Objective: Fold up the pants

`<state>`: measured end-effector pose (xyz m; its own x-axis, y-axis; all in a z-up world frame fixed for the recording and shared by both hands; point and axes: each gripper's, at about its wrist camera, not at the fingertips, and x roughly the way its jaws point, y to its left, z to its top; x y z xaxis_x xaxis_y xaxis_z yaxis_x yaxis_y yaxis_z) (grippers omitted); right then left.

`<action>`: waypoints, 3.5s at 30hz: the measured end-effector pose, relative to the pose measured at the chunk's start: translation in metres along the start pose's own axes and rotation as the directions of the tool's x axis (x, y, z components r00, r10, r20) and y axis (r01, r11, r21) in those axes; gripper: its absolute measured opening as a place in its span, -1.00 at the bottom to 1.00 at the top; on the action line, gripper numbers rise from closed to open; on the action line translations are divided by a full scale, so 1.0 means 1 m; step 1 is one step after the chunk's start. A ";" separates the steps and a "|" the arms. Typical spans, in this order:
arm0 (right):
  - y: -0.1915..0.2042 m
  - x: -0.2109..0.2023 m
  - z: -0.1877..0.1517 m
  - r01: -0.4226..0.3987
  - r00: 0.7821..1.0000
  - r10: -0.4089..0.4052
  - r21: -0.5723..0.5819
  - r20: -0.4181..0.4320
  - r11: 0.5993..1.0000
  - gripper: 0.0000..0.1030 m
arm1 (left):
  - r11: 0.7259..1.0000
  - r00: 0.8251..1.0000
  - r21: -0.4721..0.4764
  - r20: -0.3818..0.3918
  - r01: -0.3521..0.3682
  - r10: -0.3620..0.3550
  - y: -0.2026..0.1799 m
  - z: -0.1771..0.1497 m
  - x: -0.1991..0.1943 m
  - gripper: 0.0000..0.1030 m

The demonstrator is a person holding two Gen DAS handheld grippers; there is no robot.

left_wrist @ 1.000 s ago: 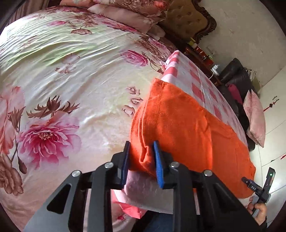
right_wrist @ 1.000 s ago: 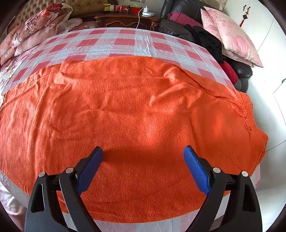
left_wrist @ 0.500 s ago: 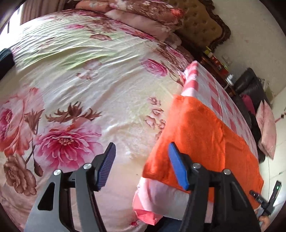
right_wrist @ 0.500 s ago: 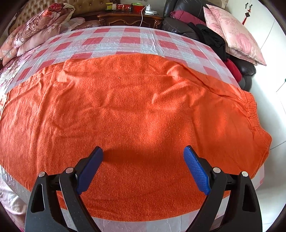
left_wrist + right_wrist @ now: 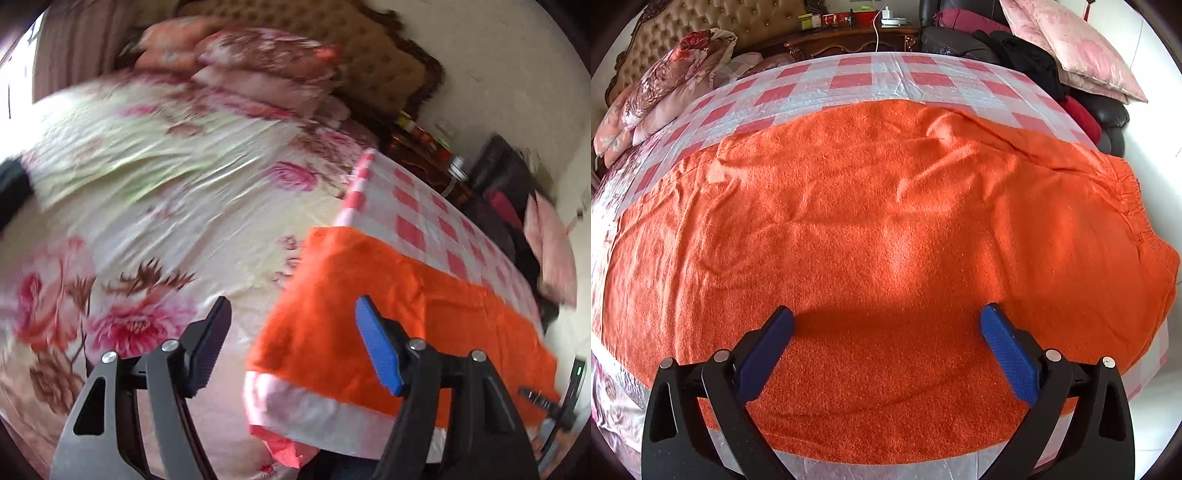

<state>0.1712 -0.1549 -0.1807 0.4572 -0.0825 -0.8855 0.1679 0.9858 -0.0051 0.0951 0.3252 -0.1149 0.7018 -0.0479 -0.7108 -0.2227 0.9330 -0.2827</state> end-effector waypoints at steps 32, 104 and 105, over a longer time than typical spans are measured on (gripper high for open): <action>0.001 -0.003 -0.002 0.011 1.000 -0.010 0.021 -0.025 1.000 0.92 | 0.906 0.981 0.423 -0.179 0.010 0.073 -0.283 -0.106 0.095 0.97; 0.099 -0.043 -0.024 -0.184 0.983 0.179 -0.294 -0.045 0.938 0.90 | 0.657 0.854 -0.669 -0.064 0.347 -0.517 0.125 -0.055 0.066 0.08; 0.099 -0.042 -0.024 -0.186 0.983 0.179 -0.290 -0.049 0.939 0.90 | 0.667 0.852 -0.657 -0.071 0.351 -0.518 0.121 -0.052 0.068 -0.15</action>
<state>0.1481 -0.0502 -0.1555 0.4362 0.1027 -0.8940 -0.1808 0.9832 0.0248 0.0811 0.4161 -0.2312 0.6655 -0.5495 -0.5052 -0.3472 0.3712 -0.8612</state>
